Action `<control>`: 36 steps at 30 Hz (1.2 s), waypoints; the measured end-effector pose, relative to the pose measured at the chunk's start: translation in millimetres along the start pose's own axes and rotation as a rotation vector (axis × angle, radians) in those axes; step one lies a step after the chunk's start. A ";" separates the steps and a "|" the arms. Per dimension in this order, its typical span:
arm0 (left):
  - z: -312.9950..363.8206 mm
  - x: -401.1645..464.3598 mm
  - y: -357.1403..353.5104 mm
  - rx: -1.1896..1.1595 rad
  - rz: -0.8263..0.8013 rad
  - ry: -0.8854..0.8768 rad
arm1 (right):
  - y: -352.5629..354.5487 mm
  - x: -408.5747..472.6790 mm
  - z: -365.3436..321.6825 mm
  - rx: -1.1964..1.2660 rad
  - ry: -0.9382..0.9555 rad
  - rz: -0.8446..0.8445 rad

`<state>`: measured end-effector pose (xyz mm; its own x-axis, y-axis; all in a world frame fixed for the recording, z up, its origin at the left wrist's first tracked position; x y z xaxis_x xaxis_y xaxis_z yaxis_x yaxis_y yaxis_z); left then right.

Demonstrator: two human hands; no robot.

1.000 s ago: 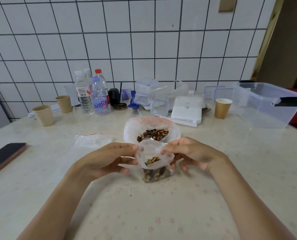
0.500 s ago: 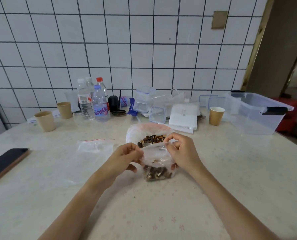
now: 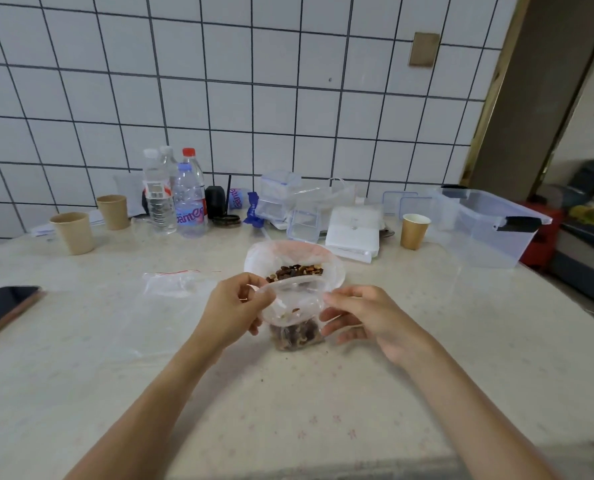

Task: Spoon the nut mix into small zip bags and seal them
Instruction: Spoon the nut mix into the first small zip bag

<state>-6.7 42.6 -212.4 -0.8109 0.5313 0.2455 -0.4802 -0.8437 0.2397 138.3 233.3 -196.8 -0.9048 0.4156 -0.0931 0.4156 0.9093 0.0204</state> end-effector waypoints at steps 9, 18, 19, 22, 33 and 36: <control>2.7 -8.2 -10.0 -0.280 -0.335 0.207 | -12.5 3.2 27.2 0.257 0.105 -0.091; -5.3 -3.6 -1.3 -0.347 -0.244 0.158 | -13.0 3.1 32.2 0.008 0.377 0.345; -5.2 -2.7 -0.4 -0.281 -0.159 0.109 | -14.4 0.5 31.5 -0.054 0.425 0.379; 1.4 -2.9 0.6 0.087 0.138 -0.108 | -21.7 -4.9 30.0 -0.135 0.480 0.422; 12.9 -6.7 0.9 -0.400 -0.302 0.117 | -20.6 -9.5 20.8 0.476 0.090 -0.144; 12.0 -7.0 -0.1 -0.434 -0.398 0.141 | -20.4 -10.2 19.0 0.547 0.093 -0.187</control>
<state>3.0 39.9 -202.9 -0.5628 0.8226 0.0815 -0.8246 -0.5518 -0.1245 140.8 210.1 -215.2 -0.9614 0.2717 0.0423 0.2137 0.8351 -0.5068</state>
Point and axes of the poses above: each hand's wrist, its own x-axis towards the middle knuckle, its own y-axis out of the back of the hand, z = x × y, the point moved 3 cm from there along x, towards the middle knuckle, and after that the axes turned 1 degree about x, right-handed, at the moved point
